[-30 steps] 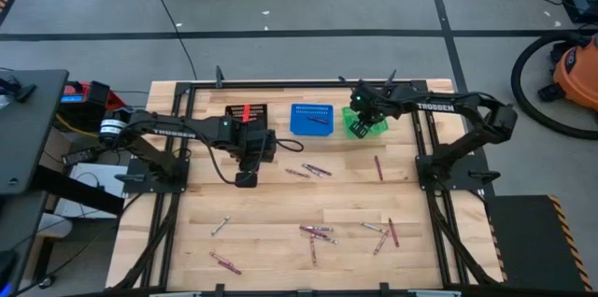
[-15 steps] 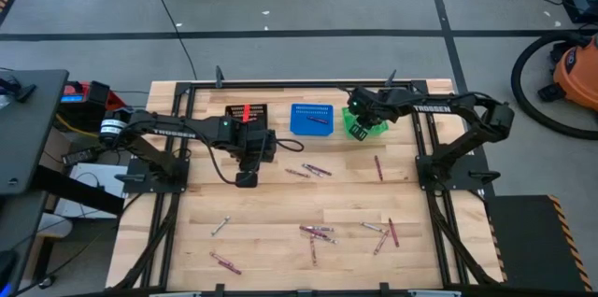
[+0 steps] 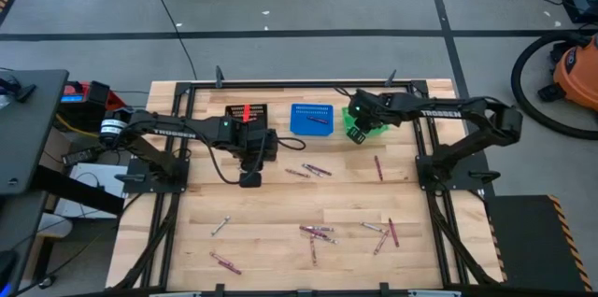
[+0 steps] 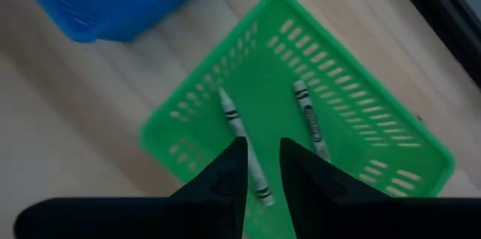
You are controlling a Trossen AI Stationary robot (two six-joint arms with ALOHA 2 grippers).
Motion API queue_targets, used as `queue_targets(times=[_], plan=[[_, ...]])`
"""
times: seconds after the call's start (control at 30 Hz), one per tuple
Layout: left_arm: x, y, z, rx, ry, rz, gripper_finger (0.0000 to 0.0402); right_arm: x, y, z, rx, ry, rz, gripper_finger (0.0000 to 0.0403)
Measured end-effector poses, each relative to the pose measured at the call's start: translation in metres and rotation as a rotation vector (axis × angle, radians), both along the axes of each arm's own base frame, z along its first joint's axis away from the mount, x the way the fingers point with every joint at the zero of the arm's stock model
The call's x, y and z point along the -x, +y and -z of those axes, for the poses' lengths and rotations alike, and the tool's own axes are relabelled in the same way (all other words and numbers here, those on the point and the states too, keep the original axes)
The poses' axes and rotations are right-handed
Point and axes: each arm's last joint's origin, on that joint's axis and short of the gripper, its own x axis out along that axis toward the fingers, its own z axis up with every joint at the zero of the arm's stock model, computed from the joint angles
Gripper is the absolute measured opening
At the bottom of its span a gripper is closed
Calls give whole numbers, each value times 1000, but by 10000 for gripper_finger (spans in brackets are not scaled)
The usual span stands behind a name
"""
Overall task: Sort crayons
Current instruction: Put the red crayon into the blue bin
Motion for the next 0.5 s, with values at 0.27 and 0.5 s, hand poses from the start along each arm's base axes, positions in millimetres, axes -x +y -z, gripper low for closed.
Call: queue_targets(times=[0.27, 0.5], plan=[[-9, 0, 6, -4, -21, 10, 91, 7, 22, -19, -46, -97, 20, 87], [-21, -7, 33, -22, 85, 89, 91, 7, 45, -28, -157, -176, -28, 87]])
